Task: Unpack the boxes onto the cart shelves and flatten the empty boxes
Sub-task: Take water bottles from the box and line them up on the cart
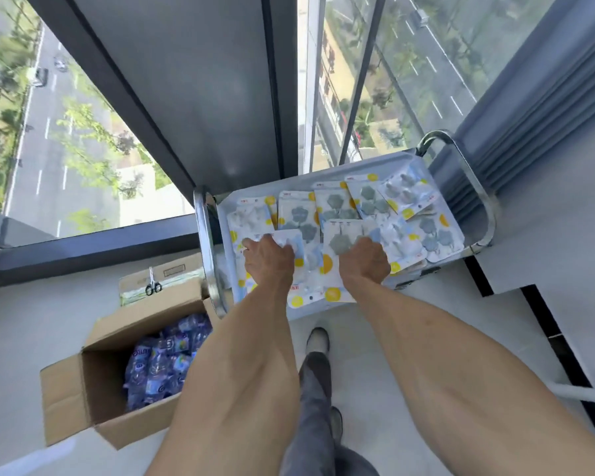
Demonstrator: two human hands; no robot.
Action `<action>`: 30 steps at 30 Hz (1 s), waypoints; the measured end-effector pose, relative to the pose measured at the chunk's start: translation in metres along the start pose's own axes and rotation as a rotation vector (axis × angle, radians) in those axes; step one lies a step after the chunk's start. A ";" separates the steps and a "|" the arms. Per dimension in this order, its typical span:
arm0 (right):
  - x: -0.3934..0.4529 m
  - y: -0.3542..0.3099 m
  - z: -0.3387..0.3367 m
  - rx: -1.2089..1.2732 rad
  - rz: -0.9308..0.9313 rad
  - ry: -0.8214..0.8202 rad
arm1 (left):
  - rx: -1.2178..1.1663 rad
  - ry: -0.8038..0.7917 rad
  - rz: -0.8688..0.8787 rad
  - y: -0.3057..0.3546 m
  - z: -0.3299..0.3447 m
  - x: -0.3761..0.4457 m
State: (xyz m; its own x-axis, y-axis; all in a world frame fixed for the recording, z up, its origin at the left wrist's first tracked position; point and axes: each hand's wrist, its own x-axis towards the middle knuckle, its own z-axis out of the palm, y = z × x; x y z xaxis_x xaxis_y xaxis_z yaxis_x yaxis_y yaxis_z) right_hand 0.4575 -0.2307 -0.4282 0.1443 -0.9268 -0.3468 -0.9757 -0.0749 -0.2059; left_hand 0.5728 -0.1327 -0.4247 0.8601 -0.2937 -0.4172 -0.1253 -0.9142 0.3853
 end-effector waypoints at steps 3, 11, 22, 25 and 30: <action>0.041 -0.031 0.003 -0.004 -0.020 -0.018 | -0.004 -0.003 -0.015 0.025 0.015 0.041; 0.140 -0.096 0.030 -0.060 0.029 -0.062 | 0.032 -0.067 -0.059 0.084 0.062 0.136; 0.186 -0.086 0.069 -0.148 0.065 -0.136 | 0.123 -0.084 -0.105 0.079 0.105 0.170; 0.174 -0.088 0.067 -0.158 0.046 -0.129 | 0.153 -0.060 -0.072 0.079 0.100 0.169; 0.143 -0.090 0.046 -0.195 -0.094 -0.185 | 0.146 -0.054 -0.027 0.075 0.073 0.135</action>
State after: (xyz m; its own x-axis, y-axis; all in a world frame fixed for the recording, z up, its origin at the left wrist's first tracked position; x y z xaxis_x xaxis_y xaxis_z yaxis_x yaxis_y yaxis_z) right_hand 0.5731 -0.3397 -0.5013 0.2455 -0.8307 -0.4997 -0.9674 -0.2428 -0.0716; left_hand 0.6430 -0.2611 -0.5125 0.8366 -0.2791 -0.4714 -0.1760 -0.9518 0.2512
